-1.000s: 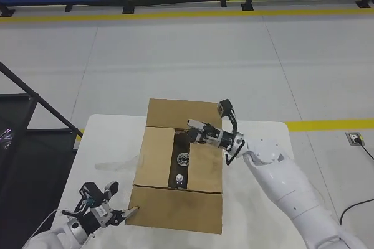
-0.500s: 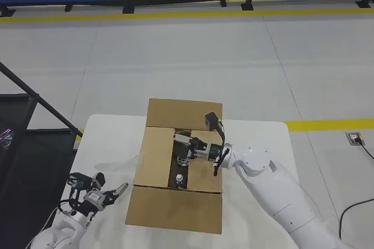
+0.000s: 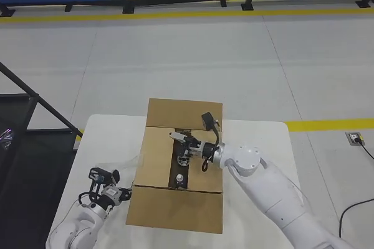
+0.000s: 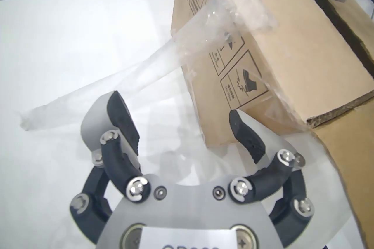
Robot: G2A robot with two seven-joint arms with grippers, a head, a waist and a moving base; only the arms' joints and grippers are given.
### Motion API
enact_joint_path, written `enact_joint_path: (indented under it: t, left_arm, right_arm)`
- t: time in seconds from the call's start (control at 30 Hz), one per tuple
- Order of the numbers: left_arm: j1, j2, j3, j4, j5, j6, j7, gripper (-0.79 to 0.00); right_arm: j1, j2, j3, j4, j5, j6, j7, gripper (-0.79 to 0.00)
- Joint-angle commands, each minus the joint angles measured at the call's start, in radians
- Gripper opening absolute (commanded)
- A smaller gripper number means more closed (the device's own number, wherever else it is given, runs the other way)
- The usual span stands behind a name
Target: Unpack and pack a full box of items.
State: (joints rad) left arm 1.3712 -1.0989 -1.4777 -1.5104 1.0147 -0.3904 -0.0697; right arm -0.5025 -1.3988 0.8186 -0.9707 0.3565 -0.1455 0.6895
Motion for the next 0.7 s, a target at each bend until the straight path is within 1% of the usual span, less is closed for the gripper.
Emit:
enact_joint_path:
  t: [0.0, 0.2, 0.37, 0.67]
  left_arm:
    - [0.007, 0.001, -0.003, -0.004, 0.002, -0.009, 0.008, 0.000]
    - [0.031, 0.003, -0.024, -0.014, -0.006, -0.022, 0.031, 0.000]
    - [0.065, 0.007, -0.063, -0.027, -0.020, -0.034, 0.058, 0.000]
    - [0.125, 0.015, -0.122, -0.055, -0.040, -0.092, 0.082, 0.000]
  right_arm:
    - [0.004, -0.006, -0.005, 0.011, -0.003, -0.001, -0.001, 0.000]
    - [0.019, -0.025, -0.026, 0.040, -0.024, -0.010, -0.016, 0.000]
    - [0.034, -0.044, -0.045, 0.074, -0.040, -0.011, -0.036, 0.000]
    - [0.053, -0.075, -0.051, 0.139, 0.011, -0.062, 0.012, 0.000]
